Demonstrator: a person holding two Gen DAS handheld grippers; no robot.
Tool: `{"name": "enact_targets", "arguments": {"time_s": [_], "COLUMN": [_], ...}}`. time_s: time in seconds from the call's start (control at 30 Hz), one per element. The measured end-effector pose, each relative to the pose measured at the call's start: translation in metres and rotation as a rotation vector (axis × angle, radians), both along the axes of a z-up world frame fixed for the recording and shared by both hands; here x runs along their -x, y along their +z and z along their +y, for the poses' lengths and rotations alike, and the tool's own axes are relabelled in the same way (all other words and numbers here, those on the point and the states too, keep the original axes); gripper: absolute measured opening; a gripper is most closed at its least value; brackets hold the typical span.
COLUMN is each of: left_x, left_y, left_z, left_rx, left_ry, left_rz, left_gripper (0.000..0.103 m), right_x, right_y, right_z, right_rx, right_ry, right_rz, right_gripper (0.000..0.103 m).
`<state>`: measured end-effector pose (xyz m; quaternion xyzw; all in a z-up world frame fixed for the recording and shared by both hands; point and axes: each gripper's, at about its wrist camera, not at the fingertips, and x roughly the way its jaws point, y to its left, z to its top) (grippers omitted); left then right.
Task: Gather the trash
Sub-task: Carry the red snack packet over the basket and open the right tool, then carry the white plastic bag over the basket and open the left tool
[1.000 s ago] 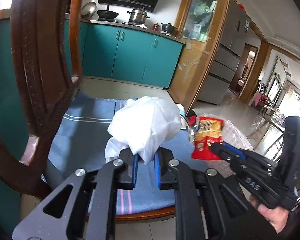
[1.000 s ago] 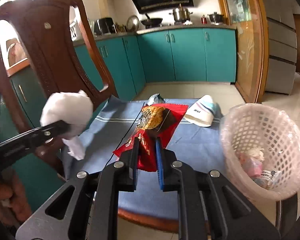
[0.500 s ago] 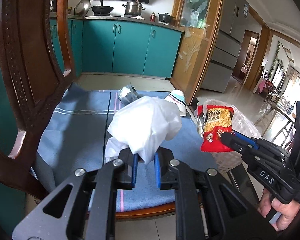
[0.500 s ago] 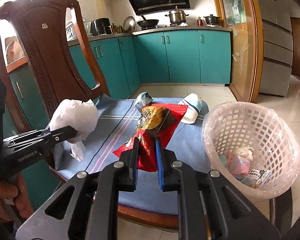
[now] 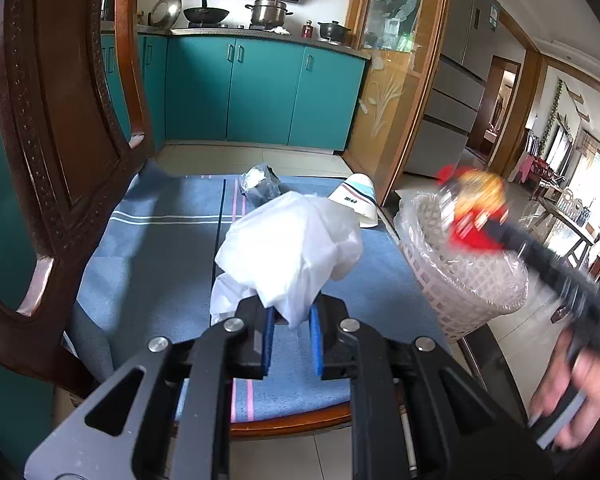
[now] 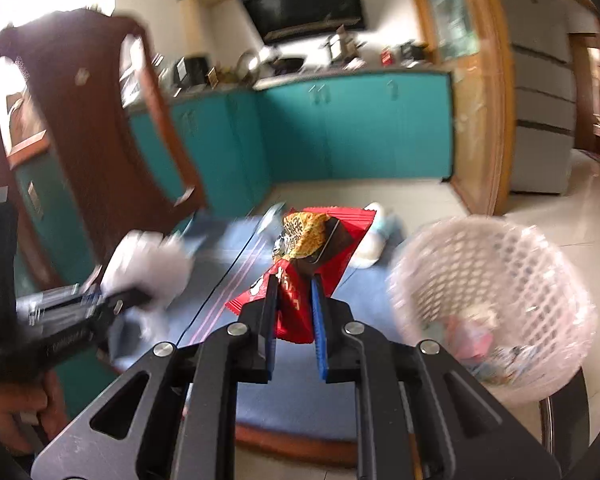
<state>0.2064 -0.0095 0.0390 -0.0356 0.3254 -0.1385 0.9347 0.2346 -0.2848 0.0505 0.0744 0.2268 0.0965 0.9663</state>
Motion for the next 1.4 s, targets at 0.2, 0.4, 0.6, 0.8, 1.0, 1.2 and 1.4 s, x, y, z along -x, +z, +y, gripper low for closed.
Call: {"name": "enact_targets", "arguments": {"time_s": [0.2,0.4,0.6,0.8,1.0,1.2,1.4], "left_x": [0.001,-0.002,0.002,-0.013,-0.062,-0.069,-0.029], "left_y": [-0.004,-0.010,-0.025,-0.030,-0.007,-0.012,0.000], "left_z": [-0.001,-0.017,-0.056,-0.130,-0.223,-0.223,-0.139], "left_rx": [-0.010,-0.032,-0.082,-0.082,-0.041,-0.082,-0.137], "left_ry": [-0.008,-0.036,-0.124,-0.258,-0.407,-0.330,-0.222], "left_rz": [0.007,0.018,0.038,0.085,0.119,0.114,0.025], "left_gripper": [0.016,0.016,0.016,0.016,0.030,0.082,0.091], "right_x": [-0.031,-0.020,0.002,0.001,0.010,0.009,-0.001], "right_y": [-0.008,-0.009,0.002,0.002,-0.001,-0.004,-0.004], "right_z": [-0.086,-0.121,-0.129,-0.145,-0.169,-0.176,-0.155], "right_rx": [-0.052,-0.228,-0.272,-0.300,-0.338,-0.365,-0.325], "right_ry": [-0.243,-0.325,-0.364,-0.388,-0.437,-0.439,-0.377], "right_rz": [0.068,0.075,-0.031,-0.024,-0.035,-0.021,0.009], "right_gripper": [0.033,0.079,0.091,0.091,0.091,0.091,0.091]}}
